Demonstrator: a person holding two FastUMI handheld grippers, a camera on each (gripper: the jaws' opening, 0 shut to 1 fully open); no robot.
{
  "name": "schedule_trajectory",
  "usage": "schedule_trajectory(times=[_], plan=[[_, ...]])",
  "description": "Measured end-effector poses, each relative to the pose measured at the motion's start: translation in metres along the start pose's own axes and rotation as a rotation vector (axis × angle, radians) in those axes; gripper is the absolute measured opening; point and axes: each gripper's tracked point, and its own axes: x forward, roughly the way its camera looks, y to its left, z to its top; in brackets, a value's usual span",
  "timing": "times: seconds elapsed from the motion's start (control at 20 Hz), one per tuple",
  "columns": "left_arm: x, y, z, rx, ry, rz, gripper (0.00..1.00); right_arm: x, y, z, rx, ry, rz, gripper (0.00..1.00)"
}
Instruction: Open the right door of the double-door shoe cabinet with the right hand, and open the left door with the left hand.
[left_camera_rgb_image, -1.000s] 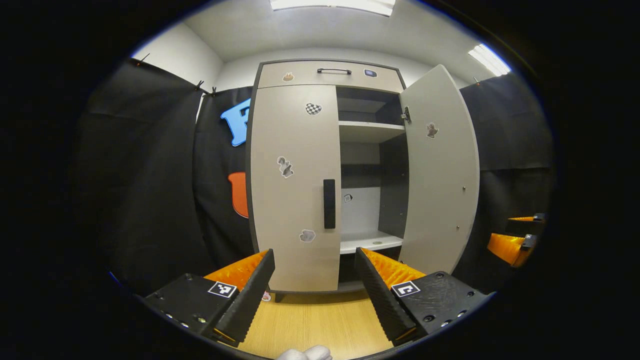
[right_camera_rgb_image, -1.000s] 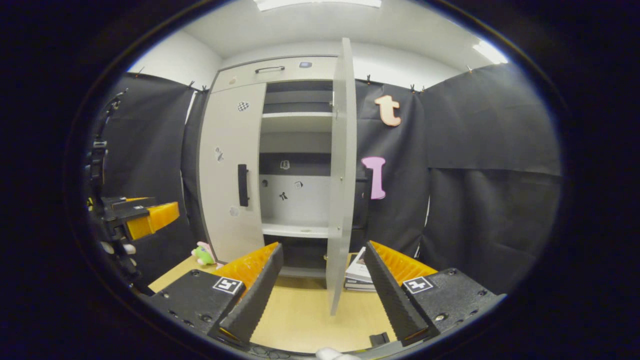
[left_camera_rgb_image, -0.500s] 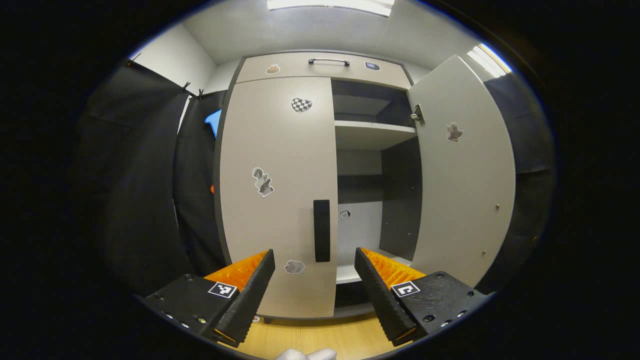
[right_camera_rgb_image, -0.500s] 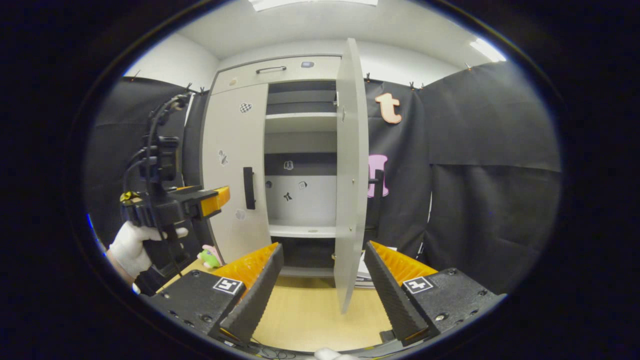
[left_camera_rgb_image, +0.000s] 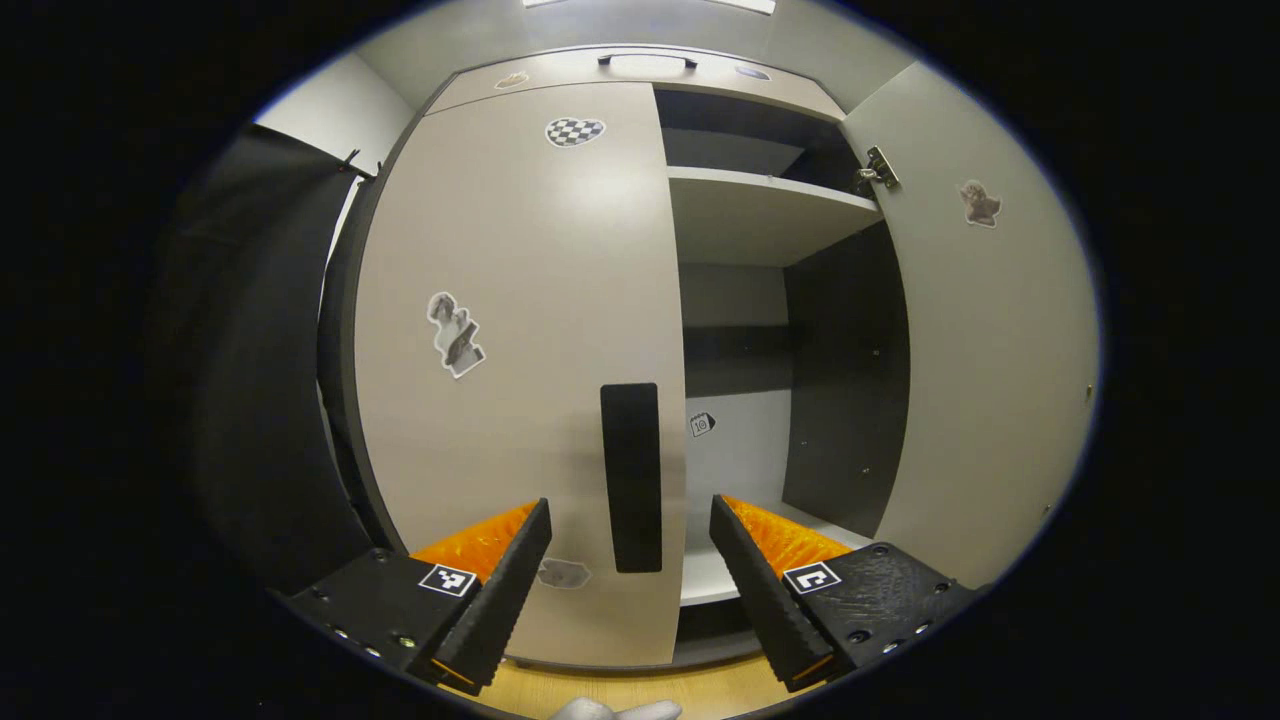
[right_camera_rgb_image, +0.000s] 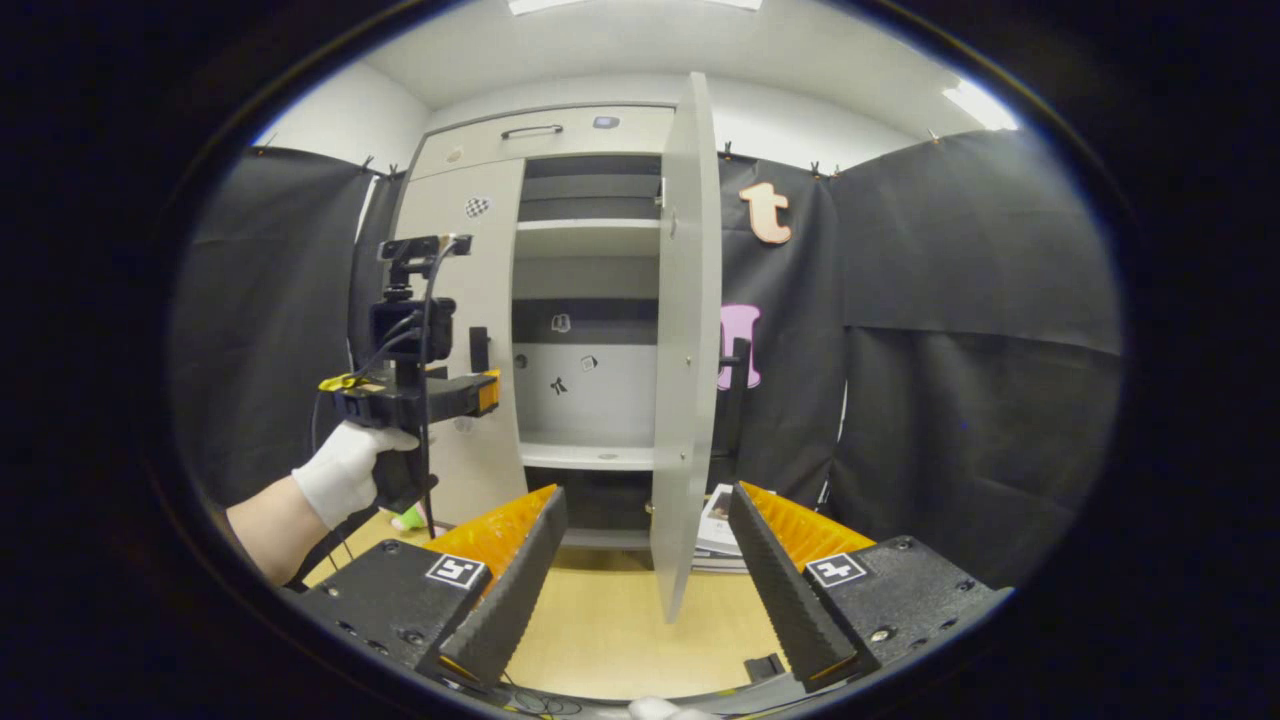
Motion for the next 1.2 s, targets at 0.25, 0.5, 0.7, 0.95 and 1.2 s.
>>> schedule_trajectory(times=[0.25, 0.5, 0.7, 0.95, 1.2], plan=[[0.026, 0.000, -0.006, -0.036, 0.029, 0.013, 0.96, 0.002, 0.002, -0.005, -0.016, 0.023, 0.007, 1.00], [0.042, 0.008, -0.008, -0.035, 0.020, 0.039, 0.79, 0.006, -0.004, -0.001, -0.014, 0.021, 0.000, 1.00], [0.043, 0.007, -0.007, -0.044, 0.020, 0.035, 0.79, 0.007, -0.005, -0.002, -0.026, 0.015, 0.006, 1.00], [0.046, 0.004, -0.007, -0.031, 0.021, 0.032, 0.27, 0.004, -0.008, -0.001, -0.030, 0.013, 0.002, 1.00], [0.041, 0.004, -0.007, -0.057, 0.032, 0.030, 0.08, -0.003, -0.006, 0.004, -0.050, -0.001, 0.014, 1.00]])
